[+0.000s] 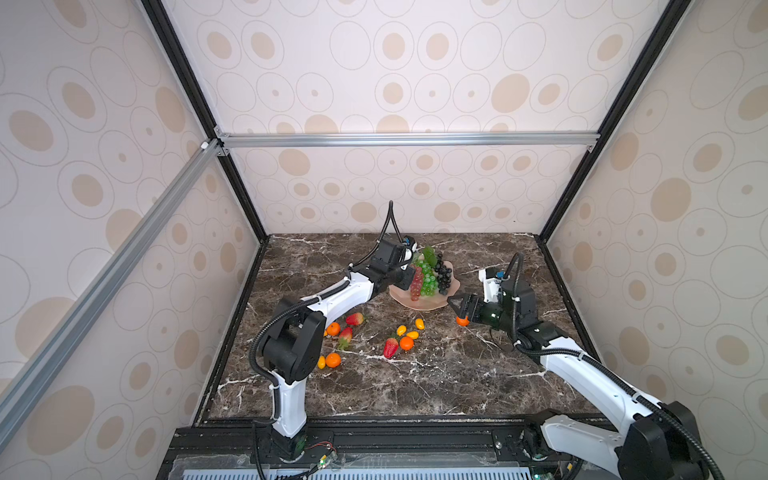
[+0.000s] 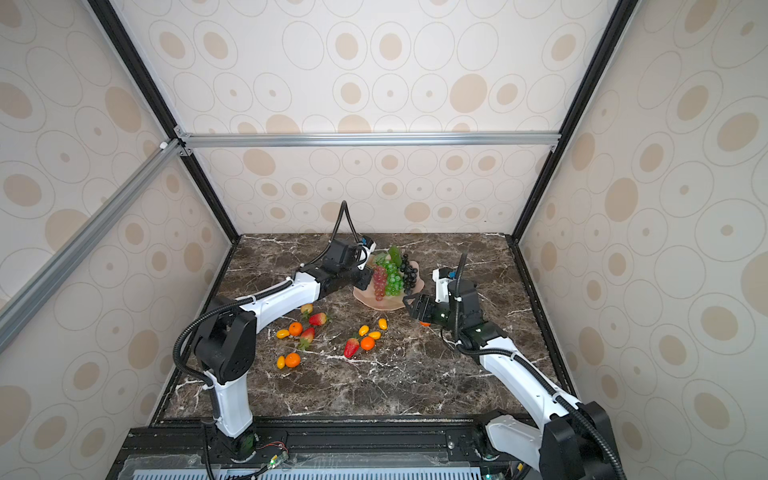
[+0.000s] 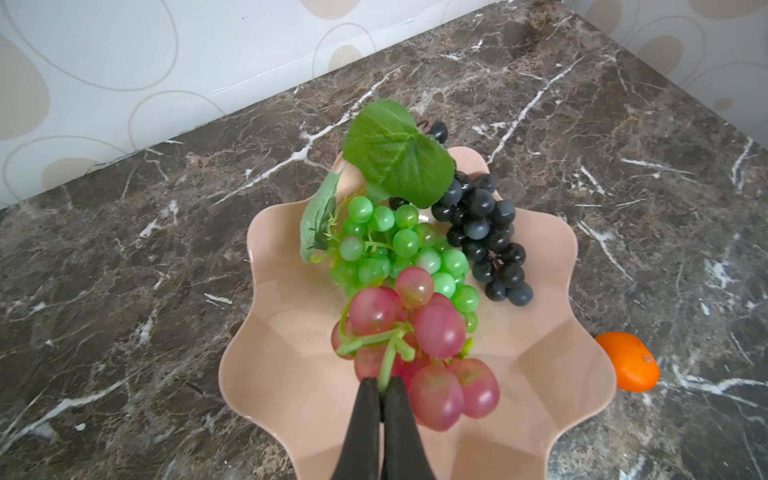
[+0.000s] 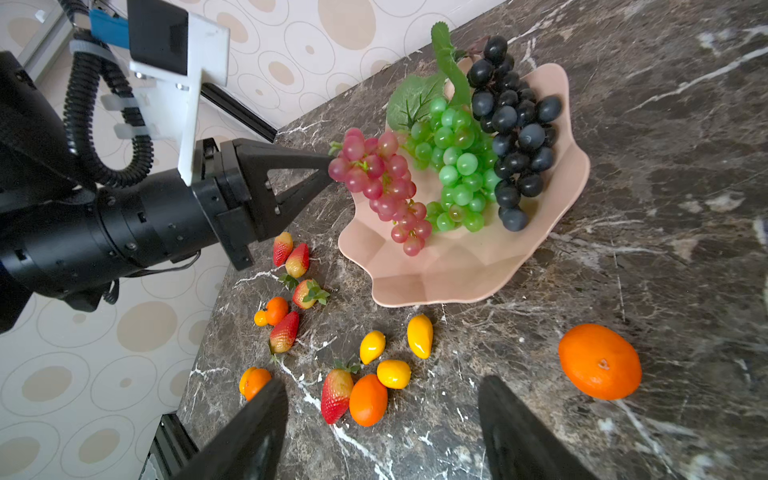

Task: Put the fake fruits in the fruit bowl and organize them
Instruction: 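Carry the red grapes with the left gripper over the pink bowl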

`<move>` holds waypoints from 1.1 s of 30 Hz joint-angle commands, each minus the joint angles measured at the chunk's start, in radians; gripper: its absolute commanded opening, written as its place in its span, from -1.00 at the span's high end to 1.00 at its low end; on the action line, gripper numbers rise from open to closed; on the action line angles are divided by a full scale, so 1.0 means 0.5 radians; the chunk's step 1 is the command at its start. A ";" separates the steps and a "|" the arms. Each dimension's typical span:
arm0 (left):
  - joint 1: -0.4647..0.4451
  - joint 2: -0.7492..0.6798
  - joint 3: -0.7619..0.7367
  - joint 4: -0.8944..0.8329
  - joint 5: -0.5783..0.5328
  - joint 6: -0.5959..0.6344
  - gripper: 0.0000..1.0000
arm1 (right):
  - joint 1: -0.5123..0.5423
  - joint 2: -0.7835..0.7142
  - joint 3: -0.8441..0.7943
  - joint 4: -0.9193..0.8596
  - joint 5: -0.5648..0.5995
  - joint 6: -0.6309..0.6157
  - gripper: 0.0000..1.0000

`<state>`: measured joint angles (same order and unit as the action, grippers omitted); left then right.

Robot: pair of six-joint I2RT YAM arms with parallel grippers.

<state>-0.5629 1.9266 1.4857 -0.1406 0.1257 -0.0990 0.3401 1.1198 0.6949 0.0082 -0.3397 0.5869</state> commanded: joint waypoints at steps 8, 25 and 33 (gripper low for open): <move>0.066 0.124 0.194 -0.012 -0.113 -0.032 1.00 | -0.011 -0.025 -0.028 -0.025 0.001 0.022 -0.50; 0.142 0.314 0.388 -0.056 -0.103 -0.101 1.00 | -0.009 -0.017 -0.047 -0.035 -0.028 0.044 -0.49; 0.160 0.364 0.437 -0.096 -0.046 -0.114 1.00 | -0.011 -0.006 -0.048 -0.032 -0.035 0.050 -0.49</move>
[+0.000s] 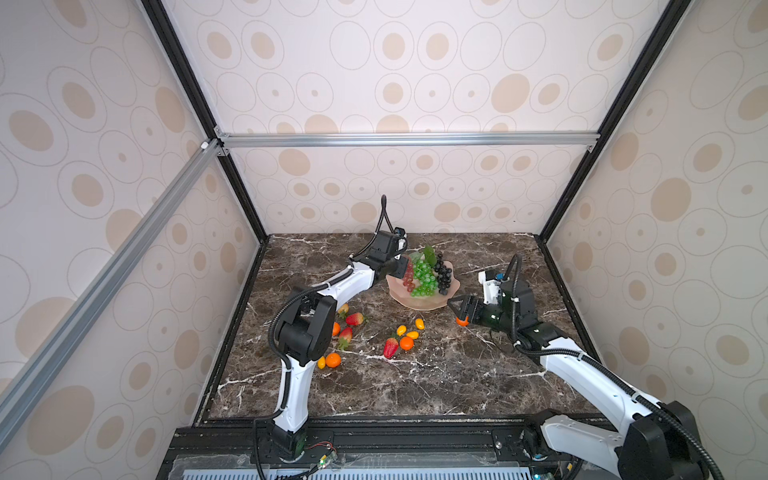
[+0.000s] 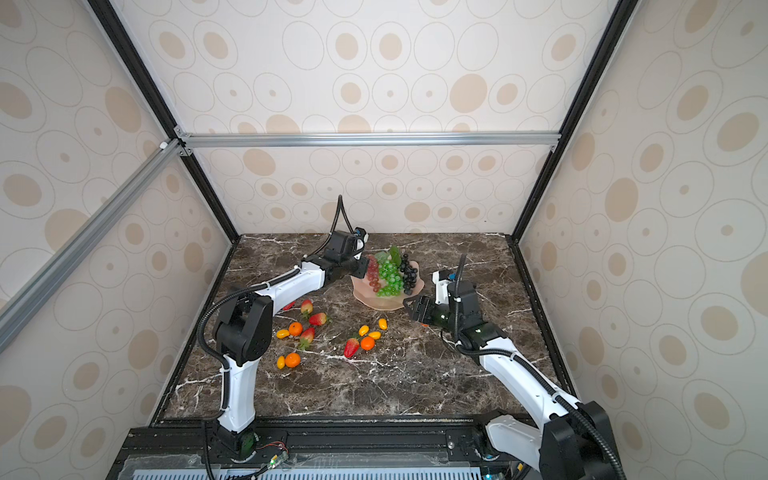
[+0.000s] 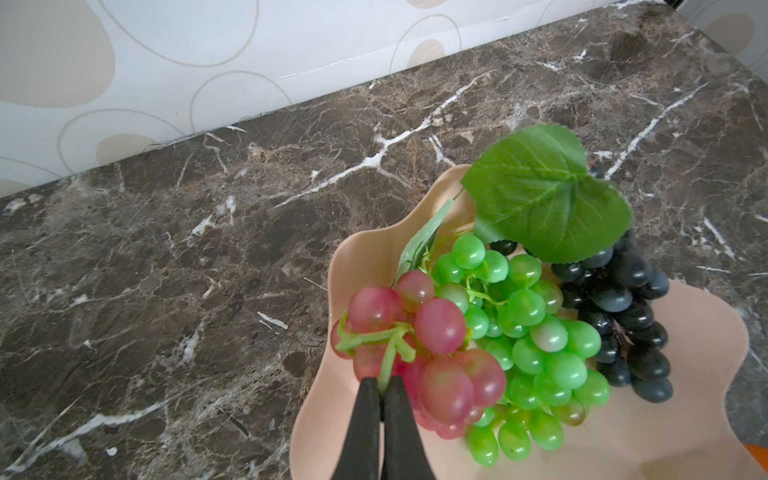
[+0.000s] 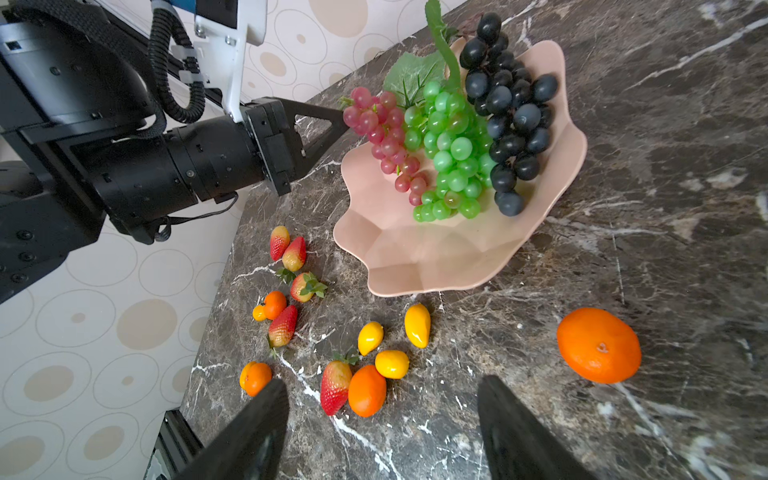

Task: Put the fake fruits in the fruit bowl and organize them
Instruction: 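Carry the red grapes with the left gripper over the pink bowl, then open the left gripper to drop the red grapes into the bowl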

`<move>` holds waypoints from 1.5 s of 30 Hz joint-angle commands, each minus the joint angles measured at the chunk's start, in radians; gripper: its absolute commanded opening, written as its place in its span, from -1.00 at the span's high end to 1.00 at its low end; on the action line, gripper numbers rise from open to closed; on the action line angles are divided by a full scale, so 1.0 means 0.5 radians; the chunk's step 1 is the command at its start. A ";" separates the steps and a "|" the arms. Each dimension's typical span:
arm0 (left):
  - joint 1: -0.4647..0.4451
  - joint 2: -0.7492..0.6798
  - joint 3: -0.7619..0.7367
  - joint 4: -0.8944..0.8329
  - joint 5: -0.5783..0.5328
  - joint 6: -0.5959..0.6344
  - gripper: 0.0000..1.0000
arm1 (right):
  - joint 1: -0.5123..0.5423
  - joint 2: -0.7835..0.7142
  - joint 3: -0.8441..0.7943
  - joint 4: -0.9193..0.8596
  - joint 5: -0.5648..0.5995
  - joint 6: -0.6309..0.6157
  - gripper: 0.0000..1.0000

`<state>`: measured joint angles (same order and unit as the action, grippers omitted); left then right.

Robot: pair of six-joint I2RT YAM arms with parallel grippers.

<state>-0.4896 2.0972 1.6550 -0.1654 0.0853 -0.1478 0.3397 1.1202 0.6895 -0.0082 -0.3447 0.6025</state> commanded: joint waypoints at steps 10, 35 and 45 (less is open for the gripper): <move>0.015 0.046 0.106 -0.067 0.061 -0.020 0.77 | -0.010 0.025 -0.031 0.016 -0.042 0.023 -0.49; 0.010 -0.269 -0.214 0.155 0.076 -0.035 -0.96 | -0.010 -0.010 -0.028 -0.021 -0.010 -0.025 -0.49; 0.013 -0.544 -0.446 0.273 -0.056 -0.113 -0.83 | -0.007 -0.032 0.067 -0.253 0.096 -0.155 -0.45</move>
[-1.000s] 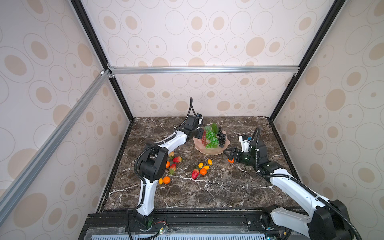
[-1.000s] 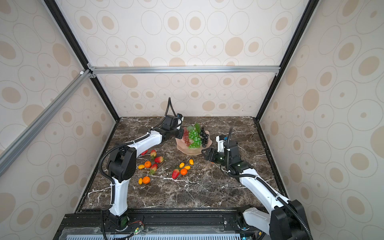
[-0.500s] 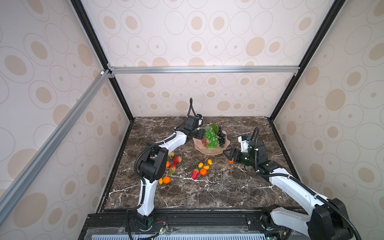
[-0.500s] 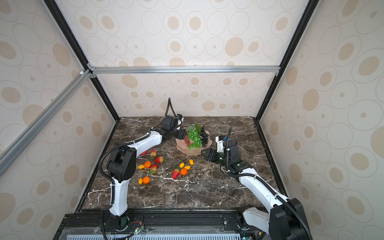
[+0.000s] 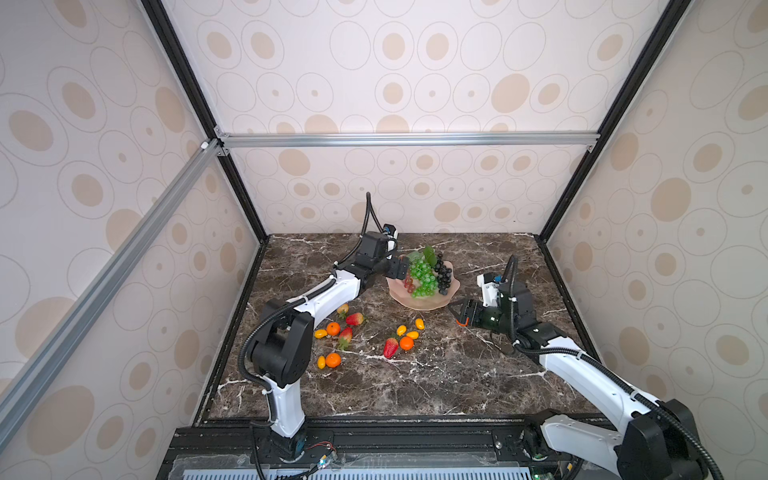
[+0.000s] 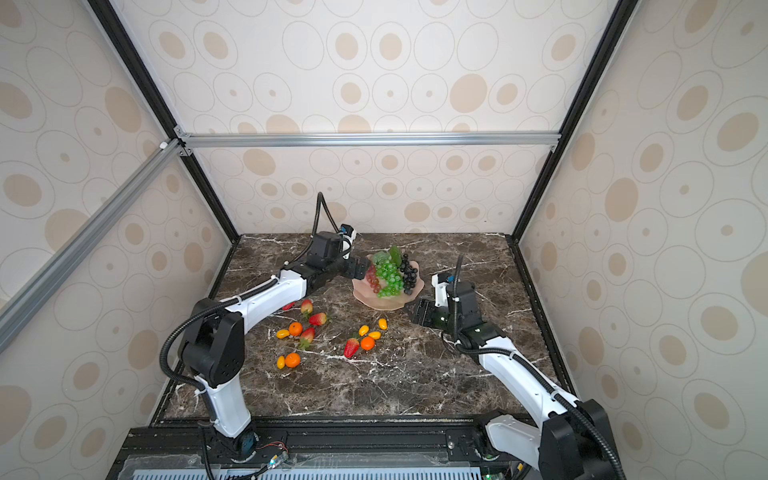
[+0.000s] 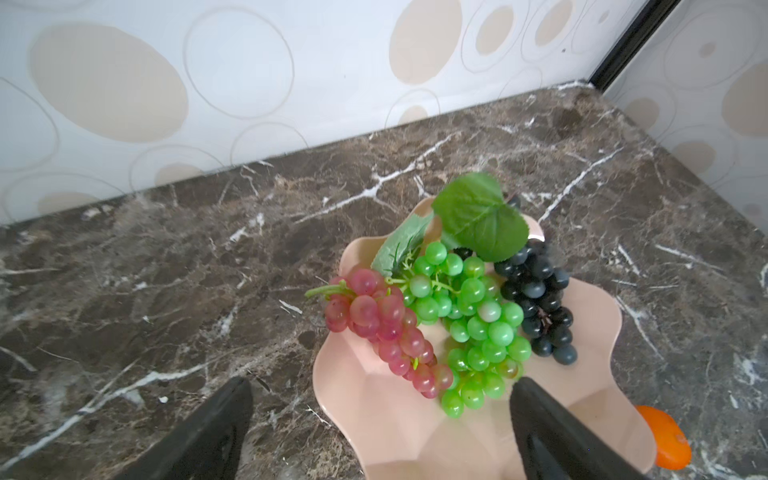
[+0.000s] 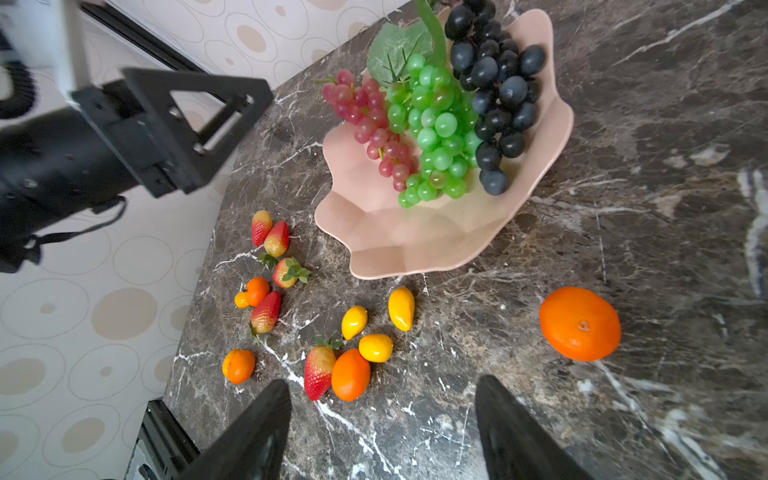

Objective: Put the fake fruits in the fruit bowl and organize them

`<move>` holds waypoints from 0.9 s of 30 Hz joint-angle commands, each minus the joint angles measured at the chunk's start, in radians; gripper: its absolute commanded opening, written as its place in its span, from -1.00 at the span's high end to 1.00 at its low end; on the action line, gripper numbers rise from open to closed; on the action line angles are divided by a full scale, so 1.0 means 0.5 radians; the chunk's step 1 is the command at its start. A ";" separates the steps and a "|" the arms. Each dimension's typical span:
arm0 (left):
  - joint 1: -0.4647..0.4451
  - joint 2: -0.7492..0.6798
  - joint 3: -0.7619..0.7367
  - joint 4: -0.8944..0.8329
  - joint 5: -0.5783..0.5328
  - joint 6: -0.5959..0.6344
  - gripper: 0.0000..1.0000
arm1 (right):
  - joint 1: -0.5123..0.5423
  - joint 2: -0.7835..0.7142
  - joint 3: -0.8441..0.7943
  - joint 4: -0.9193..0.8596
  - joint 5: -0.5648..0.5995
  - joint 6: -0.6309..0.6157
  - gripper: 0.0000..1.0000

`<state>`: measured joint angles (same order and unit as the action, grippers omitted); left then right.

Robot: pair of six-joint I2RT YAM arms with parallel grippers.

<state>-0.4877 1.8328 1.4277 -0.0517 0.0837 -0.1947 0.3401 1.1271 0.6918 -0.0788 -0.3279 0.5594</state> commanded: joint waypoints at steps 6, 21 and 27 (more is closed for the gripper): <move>0.027 0.188 0.319 -0.213 -0.152 -0.069 -0.16 | -0.006 -0.073 0.134 -0.270 0.137 -0.164 -0.42; 0.221 0.663 0.838 -0.570 -0.226 -0.120 0.42 | -0.007 -0.165 0.166 -0.384 0.183 -0.235 -0.43; 0.286 0.798 0.941 -0.556 0.137 -0.042 0.32 | -0.008 -0.197 0.169 -0.409 0.189 -0.235 -0.43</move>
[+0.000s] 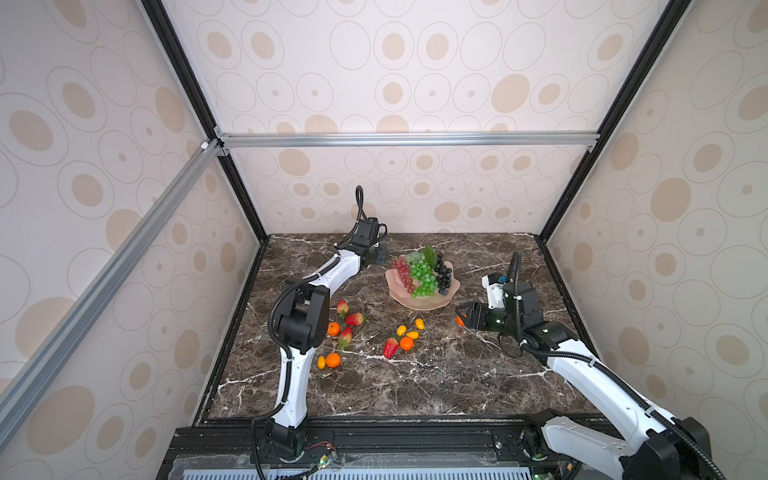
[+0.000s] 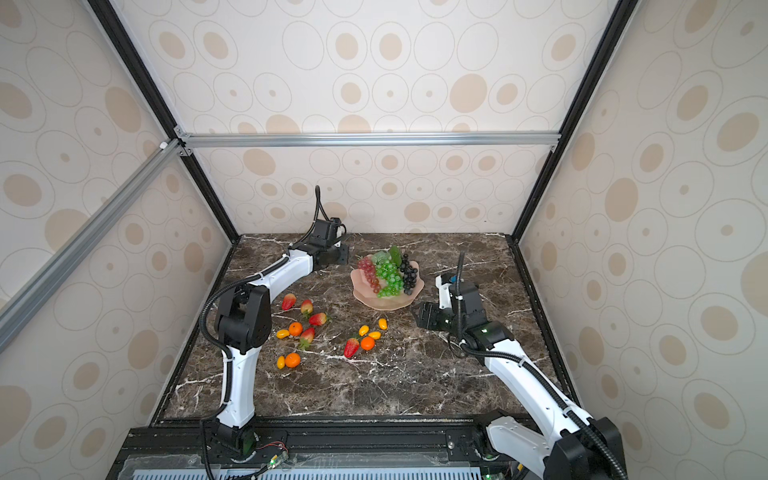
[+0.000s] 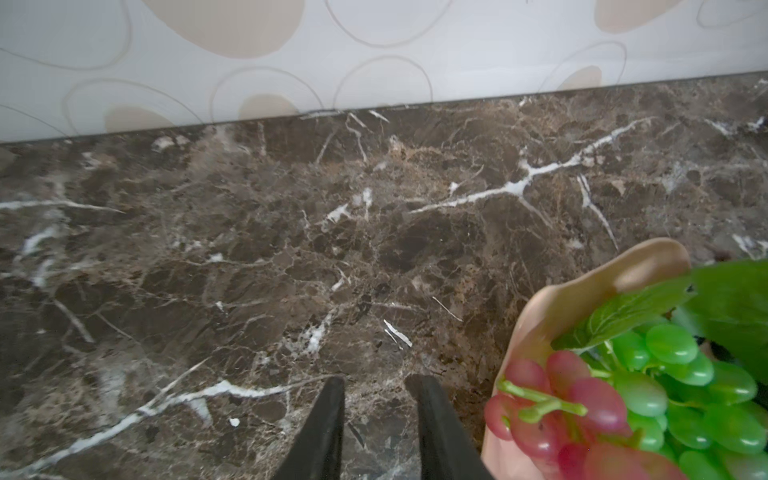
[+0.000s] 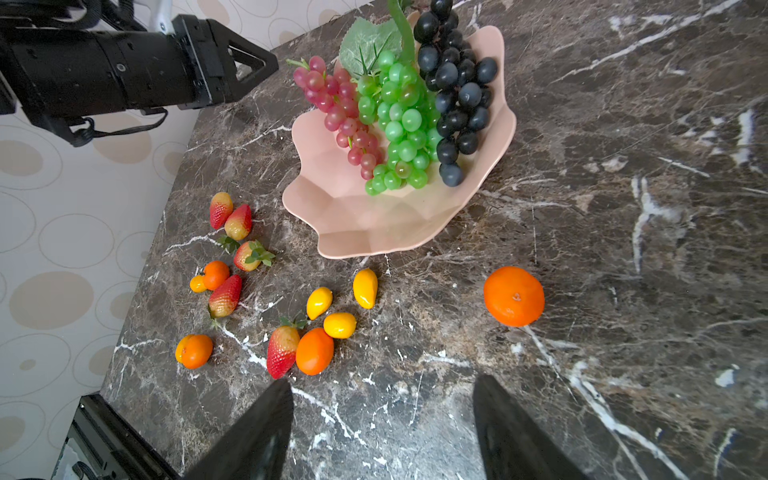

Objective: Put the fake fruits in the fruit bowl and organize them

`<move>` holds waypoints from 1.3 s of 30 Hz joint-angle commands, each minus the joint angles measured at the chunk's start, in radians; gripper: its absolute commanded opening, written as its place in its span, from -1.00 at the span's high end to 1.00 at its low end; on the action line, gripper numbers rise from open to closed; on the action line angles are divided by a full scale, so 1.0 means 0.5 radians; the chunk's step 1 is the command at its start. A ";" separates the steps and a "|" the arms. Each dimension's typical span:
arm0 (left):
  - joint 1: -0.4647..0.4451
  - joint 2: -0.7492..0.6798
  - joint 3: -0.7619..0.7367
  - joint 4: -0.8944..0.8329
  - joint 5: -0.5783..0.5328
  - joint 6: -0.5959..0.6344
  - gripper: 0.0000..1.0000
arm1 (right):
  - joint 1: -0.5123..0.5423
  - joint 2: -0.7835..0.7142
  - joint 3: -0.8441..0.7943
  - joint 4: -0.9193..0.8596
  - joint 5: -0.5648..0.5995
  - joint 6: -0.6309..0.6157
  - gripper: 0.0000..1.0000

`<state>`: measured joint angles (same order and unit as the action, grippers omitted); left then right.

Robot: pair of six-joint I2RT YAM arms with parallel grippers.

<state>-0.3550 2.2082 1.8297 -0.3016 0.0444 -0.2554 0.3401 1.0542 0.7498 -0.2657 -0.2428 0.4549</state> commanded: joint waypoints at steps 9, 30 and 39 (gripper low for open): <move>0.031 0.251 0.365 -0.202 0.538 0.161 0.33 | -0.008 -0.072 0.027 0.012 -0.046 -0.027 -0.43; 0.006 0.245 0.350 -0.229 0.565 0.247 0.26 | -0.007 -0.037 0.031 0.046 -0.036 -0.007 -0.44; 0.004 -0.174 0.080 -0.029 0.229 0.138 -0.04 | 0.172 0.082 0.217 -0.163 0.224 -0.156 -0.42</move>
<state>-0.3489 2.2543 1.9011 -0.3695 0.2390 -0.1722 0.3717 1.0695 0.7967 -0.2932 -0.2062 0.4305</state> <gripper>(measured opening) 0.515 0.711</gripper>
